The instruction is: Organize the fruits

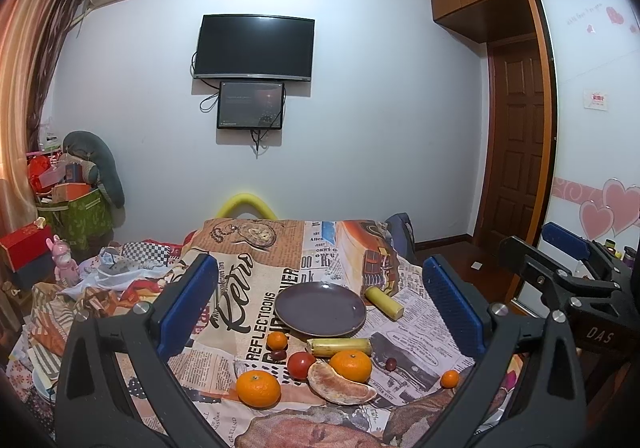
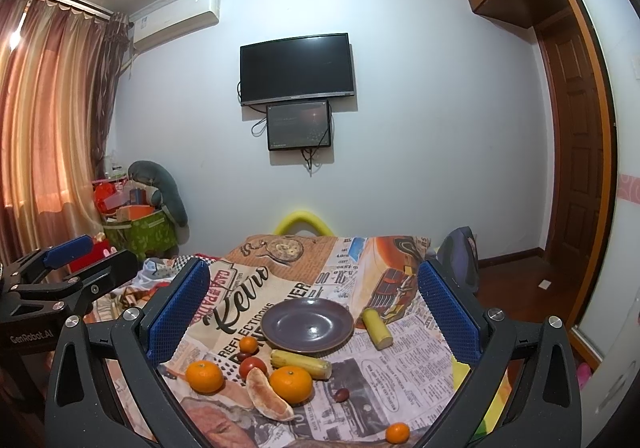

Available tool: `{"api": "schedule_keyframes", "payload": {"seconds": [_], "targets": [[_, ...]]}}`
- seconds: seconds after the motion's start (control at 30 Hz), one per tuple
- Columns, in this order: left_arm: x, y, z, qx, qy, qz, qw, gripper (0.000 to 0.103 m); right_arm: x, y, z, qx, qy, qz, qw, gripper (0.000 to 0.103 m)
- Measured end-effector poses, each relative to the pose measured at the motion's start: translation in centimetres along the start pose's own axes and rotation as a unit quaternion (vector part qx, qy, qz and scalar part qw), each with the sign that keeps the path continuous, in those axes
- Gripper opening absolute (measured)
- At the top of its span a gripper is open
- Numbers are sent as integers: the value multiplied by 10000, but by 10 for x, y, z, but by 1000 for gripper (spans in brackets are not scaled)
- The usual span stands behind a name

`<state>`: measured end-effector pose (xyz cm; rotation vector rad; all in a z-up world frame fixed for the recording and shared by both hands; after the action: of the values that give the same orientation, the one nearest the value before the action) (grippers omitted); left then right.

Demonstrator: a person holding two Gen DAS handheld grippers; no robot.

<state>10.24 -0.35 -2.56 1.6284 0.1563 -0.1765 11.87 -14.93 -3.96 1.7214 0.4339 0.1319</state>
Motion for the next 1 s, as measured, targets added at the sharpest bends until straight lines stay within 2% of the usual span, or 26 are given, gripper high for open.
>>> {"api": "schedule_keyframes", "payload": {"seconds": [1.0], "targets": [[2, -1, 2, 11, -20, -16, 10000, 103, -3, 3, 0, 6, 6, 4, 10000, 103]]}}
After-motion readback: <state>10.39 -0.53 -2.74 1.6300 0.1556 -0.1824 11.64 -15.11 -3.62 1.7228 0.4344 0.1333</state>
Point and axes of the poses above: each gripper's, at about its wrist camera, not at the fingertips, and x roughly the way its jaws point, z to its right, y to its top, the point moved 10 cm from there along x, roughly the way its jaws point, and after that the axes turned 7 degrees about x, right-handed, at the moved point
